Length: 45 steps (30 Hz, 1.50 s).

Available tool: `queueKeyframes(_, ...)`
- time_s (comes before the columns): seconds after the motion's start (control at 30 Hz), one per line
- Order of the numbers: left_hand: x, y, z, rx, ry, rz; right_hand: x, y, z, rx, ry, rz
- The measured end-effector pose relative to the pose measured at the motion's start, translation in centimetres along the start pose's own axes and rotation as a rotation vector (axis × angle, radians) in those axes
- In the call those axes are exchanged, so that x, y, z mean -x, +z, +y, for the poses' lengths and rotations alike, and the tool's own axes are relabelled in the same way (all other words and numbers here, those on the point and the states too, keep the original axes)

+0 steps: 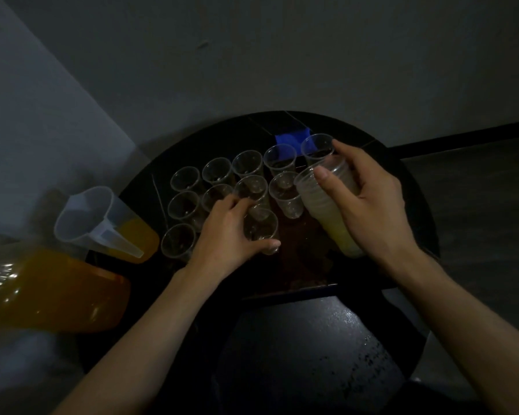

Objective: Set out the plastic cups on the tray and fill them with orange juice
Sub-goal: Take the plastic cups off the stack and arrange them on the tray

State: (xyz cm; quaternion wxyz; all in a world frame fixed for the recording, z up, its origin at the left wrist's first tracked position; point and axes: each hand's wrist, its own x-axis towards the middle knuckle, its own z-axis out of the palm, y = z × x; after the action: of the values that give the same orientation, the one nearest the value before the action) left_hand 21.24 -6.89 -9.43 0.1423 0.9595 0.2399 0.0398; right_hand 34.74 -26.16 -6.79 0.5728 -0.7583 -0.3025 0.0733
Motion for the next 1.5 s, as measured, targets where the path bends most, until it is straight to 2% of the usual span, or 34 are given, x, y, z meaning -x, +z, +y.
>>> queueKeyframes(0.1,0.0,-0.2,0.2,-0.018,0.005,0.032,0.1,0.3,0.0,0.005,-0.017,0.002)
queueKeyframes(0.17,0.0,-0.6,0.7,0.028,0.011,0.123,0.1,0.4,0.2,0.007,-0.023,-0.001)
queueKeyframes(0.3,0.1,-2.3,2.4,0.342,0.083,0.367,0.4,0.5,0.6,-0.079,0.005,-0.09)
queueKeyframes(0.33,0.2,-3.0,3.1,0.438,0.081,0.364,0.5,0.5,0.7,-0.097,0.008,-0.112)
queueKeyframes(0.4,0.3,-4.3,5.1,0.598,0.042,0.242,0.8,0.7,0.8,-0.097,-0.02,-0.129)
queueKeyframes(0.53,0.0,-5.2,7.5,0.645,0.04,-0.089,1.5,0.8,0.6,-0.08,-0.073,-0.167)
queueKeyframes(0.7,-1.1,-5.2,8.6,0.69,-0.065,-0.18,1.8,0.7,0.4,-0.074,-0.087,-0.141)
queueKeyframes(0.83,-1.3,-5.7,8.9,0.63,-0.059,-0.132,1.9,0.5,0.6,-0.069,-0.146,-0.17)
queueKeyframes(1.03,-1.3,-6.4,9.1,0.688,-0.115,-0.133,2.0,0.7,1.0,0.049,-0.168,-0.16)
queueKeyframes(1.27,-1.9,-6.9,9.5,0.575,-0.13,-0.154,2.1,1.1,0.8,0.033,-0.135,-0.131)
queueKeyframes(1.5,-2.2,-7.9,9.7,0.415,-0.112,-0.066,2.2,1.2,0.9,0.028,-0.155,-0.117)
